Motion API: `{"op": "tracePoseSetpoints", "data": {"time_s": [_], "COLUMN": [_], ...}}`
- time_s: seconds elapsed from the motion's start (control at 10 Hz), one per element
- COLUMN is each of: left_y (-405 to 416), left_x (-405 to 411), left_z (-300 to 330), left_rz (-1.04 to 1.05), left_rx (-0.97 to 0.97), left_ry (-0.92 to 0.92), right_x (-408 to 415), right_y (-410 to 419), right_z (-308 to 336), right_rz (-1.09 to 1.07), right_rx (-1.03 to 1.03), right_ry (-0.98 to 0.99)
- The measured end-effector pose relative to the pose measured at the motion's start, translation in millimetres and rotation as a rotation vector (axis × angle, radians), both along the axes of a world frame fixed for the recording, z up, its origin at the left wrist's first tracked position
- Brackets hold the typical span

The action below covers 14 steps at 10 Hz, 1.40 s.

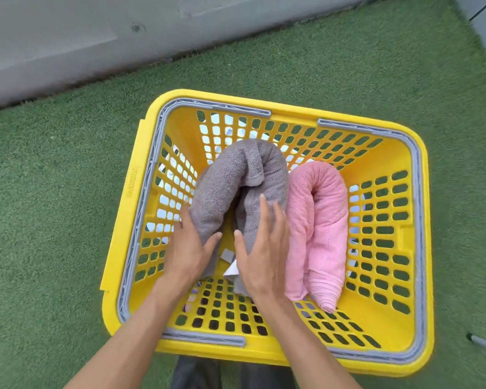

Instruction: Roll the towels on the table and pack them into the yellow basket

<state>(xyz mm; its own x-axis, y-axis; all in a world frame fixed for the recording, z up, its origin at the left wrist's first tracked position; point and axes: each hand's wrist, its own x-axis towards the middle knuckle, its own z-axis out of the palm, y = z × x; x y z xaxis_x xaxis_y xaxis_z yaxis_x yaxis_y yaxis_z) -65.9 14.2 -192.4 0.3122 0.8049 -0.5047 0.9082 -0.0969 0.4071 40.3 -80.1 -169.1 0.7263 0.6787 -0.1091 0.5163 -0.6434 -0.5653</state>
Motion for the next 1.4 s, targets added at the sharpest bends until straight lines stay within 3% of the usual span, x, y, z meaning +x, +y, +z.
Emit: {"op": "tracePoseSetpoints", "data": {"time_s": [0.1, 0.2, 0.3, 0.5, 0.7, 0.8, 0.9, 1.0, 1.2, 1.4], "left_y": [2, 3, 0, 5, -9, -13, -14, -6, -4, -19], "left_x": [0, 6, 16, 5, -1, 2, 7, 15, 12, 2], "left_z": [-14, -19, -23, -15, -9, -8, -2, -15, -27, 15], "left_rz": [0.022, 0.067, 0.123, 0.271, 0.267, 0.237, 0.057, -0.147, -0.201, -0.220], "left_rx": [0.017, 0.014, -0.038, 0.039, -0.037, -0.050, 0.209, 0.314, 0.333, 0.311], "left_ry": [0.010, 0.013, -0.030, -0.069, -0.054, -0.029, -0.063, -0.062, 0.003, -0.074], "right_x": [-3, 16, 20, 13, 8, 16, 19, 18, 22, 7], "right_y": [19, 20, 12, 11, 9, 6, 0, 0, -5, -32], "right_z": [-2, -25, -39, -40, -41, -36, -30, -33, -39, -7], "right_rz": [0.089, -0.133, -0.088, 0.023, 0.092, 0.111, 0.083, 0.149, 0.210, 0.157], "right_rx": [0.040, -0.108, -0.118, -0.126, -0.164, -0.123, -0.087, -0.111, -0.127, -0.074], "right_ry": [-0.039, 0.004, 0.148, -0.006, -0.048, 0.001, -0.007, 0.000, 0.113, 0.265]}}
